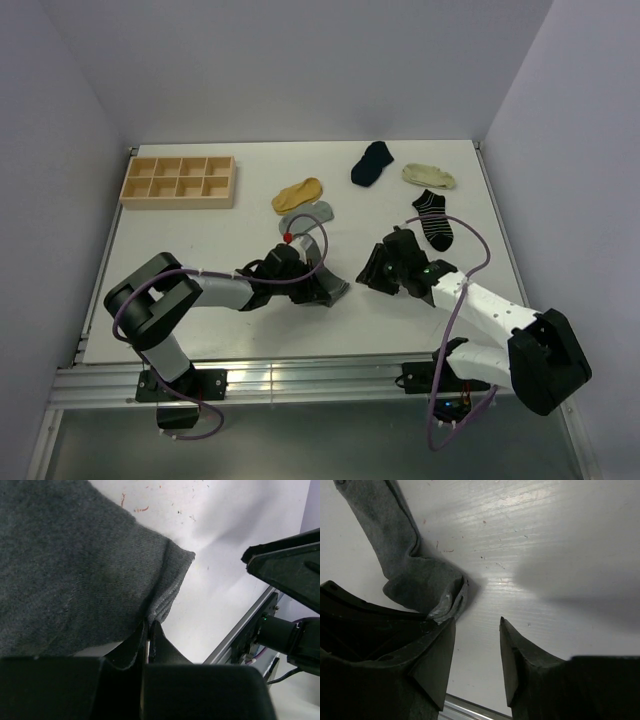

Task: Roll the socks
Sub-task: Roll the sock at the center of the board.

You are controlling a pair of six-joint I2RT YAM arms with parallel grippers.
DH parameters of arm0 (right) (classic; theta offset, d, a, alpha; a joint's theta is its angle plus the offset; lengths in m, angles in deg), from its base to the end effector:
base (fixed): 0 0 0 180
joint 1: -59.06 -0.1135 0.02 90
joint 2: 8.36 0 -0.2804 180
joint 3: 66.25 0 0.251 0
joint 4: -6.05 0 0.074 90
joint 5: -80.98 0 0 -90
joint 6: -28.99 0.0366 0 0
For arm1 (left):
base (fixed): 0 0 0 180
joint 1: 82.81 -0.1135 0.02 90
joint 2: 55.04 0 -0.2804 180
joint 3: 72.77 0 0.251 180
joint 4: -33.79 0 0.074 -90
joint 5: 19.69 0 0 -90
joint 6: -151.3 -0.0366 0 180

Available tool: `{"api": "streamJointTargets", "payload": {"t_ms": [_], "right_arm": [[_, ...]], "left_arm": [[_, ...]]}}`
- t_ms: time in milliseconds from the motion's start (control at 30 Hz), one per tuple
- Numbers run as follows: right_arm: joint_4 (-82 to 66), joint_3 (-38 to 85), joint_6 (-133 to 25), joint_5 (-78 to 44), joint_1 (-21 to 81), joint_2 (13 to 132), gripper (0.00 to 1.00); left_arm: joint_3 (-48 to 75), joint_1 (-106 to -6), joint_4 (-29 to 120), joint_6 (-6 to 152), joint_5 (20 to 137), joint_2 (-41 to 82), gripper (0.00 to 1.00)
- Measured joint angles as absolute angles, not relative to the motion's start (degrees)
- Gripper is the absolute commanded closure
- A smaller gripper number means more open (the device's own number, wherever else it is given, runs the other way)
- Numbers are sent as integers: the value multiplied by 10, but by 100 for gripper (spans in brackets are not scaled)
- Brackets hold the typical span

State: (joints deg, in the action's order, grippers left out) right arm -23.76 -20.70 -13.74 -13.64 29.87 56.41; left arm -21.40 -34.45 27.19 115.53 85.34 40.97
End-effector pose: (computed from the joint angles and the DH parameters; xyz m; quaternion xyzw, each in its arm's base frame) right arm 0.1818 0.1050 0.2011 0.1331 0.9266 0.2460 0.2513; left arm 0.2016 -0.2410 0.1486 0.0116 0.8930 -0.4124 0.1798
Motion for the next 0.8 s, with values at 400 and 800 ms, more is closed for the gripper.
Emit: {"api": "streamJointTargets", "payload": {"t_ms": [400, 800], "right_arm": [[-224, -153, -77, -122, 236, 665, 48], [-240, -120, -46, -107, 210, 719, 48]], "left_arm": [[-228, -351, 245, 1183, 862, 410, 100], [-234, -351, 231, 1193, 870, 410, 100]]}}
